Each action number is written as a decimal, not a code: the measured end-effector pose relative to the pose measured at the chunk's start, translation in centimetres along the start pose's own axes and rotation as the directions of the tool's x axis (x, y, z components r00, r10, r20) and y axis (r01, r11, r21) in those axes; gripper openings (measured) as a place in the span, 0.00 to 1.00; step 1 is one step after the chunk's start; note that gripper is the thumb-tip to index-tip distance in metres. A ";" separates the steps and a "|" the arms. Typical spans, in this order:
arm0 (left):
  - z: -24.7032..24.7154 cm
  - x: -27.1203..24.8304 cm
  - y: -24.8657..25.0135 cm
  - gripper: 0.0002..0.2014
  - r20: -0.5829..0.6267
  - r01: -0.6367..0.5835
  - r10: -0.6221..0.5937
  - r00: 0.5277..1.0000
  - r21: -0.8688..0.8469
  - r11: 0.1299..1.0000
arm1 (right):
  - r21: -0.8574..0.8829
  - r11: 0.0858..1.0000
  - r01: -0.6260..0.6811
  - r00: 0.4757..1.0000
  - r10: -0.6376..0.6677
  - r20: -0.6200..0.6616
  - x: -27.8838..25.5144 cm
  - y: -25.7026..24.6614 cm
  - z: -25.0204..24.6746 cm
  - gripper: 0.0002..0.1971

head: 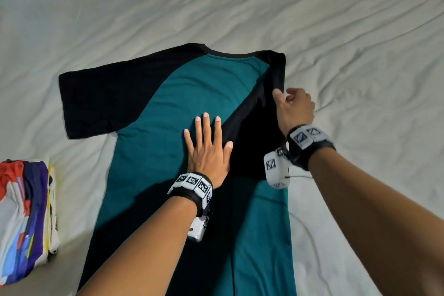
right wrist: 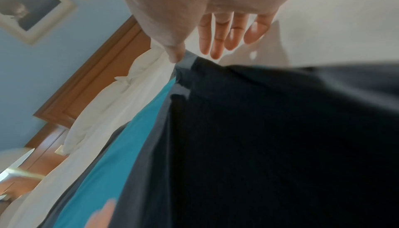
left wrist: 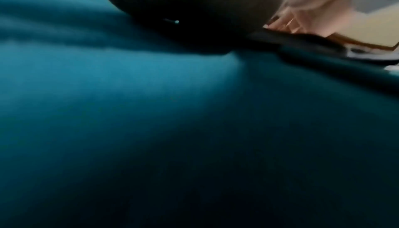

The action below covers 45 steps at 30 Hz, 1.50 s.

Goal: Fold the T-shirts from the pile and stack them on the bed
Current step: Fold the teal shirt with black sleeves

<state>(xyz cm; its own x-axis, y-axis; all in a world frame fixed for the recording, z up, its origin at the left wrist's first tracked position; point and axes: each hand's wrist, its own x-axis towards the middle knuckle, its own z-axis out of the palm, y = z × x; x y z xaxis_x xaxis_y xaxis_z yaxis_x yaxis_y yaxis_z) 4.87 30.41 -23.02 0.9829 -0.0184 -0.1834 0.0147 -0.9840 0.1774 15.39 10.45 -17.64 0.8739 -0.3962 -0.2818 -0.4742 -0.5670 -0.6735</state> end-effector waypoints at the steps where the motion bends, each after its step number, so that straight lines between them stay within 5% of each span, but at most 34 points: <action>1: 0.6 0.0 -0.2 0.35 -0.002 -0.002 0.002 1.000 0.012 1.000 | 0.002 1.000 -0.014 1.000 0.014 0.013 1.4 -0.4 0.2 0.26; 7: 2.4 0.0 -0.6 0.35 -0.057 0.003 -0.001 0.998 0.047 0.999 | -0.110 0.994 0.027 0.997 -0.019 0.073 7.7 -1.9 0.3 0.13; 11: 2.8 0.1 -0.5 0.35 -0.049 0.011 -0.008 0.999 0.050 0.999 | -0.210 0.977 0.035 0.996 -0.016 0.090 9.8 -1.5 0.7 0.13; 14: 2.6 0.1 -0.5 0.35 -0.030 0.018 -0.016 0.999 0.066 0.998 | -0.290 0.937 0.194 0.977 -0.211 -0.028 7.2 -1.6 1.0 0.22; 16: 2.6 -0.1 -0.4 0.35 -0.017 0.019 -0.018 1.000 0.075 0.997 | -0.381 0.795 0.473 0.873 -0.480 0.082 2.6 -1.1 1.4 0.29; 18: 2.5 -0.1 -0.4 0.35 -0.016 0.023 -0.022 1.000 0.075 0.997 | -0.429 0.485 0.762 0.643 -0.645 0.413 -2.5 1.2 2.3 0.33; 20: 2.4 0.0 -0.3 0.35 -0.011 0.026 -0.025 1.000 0.079 0.997 | -0.389 0.188 0.902 0.417 -0.610 0.673 -5.0 4.3 3.2 0.37; 22: 2.4 0.0 -0.2 0.35 0.000 0.028 -0.028 1.000 0.076 0.997 | -0.351 0.084 0.933 0.340 -0.529 0.777 -3.7 6.2 3.2 0.38; 24: 2.4 0.0 -0.1 0.36 -0.005 0.029 -0.028 1.000 0.079 0.996 | -0.347 0.050 0.936 0.324 -0.507 0.799 -0.9 6.3 2.9 0.38; 26: 2.4 0.1 0.0 0.36 -0.005 0.031 -0.030 1.000 0.073 0.997 | -0.369 0.031 0.929 0.334 -0.501 0.798 1.3 5.6 2.8 0.38; 33: 2.9 0.2 -0.3 0.37 -0.017 0.034 -0.034 0.999 0.051 0.998 | -0.540 0.118 0.833 0.520 -0.499 0.693 7.7 3.6 2.3 0.38; 38: 3.0 0.2 -0.2 0.35 -0.033 0.041 -0.039 0.999 0.041 0.998 | -0.611 0.127 0.781 0.590 -0.469 0.657 11.4 3.5 1.5 0.38; 45: 3.3 0.4 -0.3 0.36 -0.004 0.045 -0.045 0.999 0.074 0.996 | -0.658 0.461 0.595 0.803 -0.381 0.459 8.7 1.8 0.5 0.42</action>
<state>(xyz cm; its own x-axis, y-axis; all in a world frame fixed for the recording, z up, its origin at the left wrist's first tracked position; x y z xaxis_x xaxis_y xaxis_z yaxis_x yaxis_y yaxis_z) 4.69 30.12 -26.39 0.9819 0.0267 -0.1877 0.0456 -0.9942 0.0971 22.16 6.36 -21.61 0.9313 0.2291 -0.2832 0.2306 -0.9726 -0.0285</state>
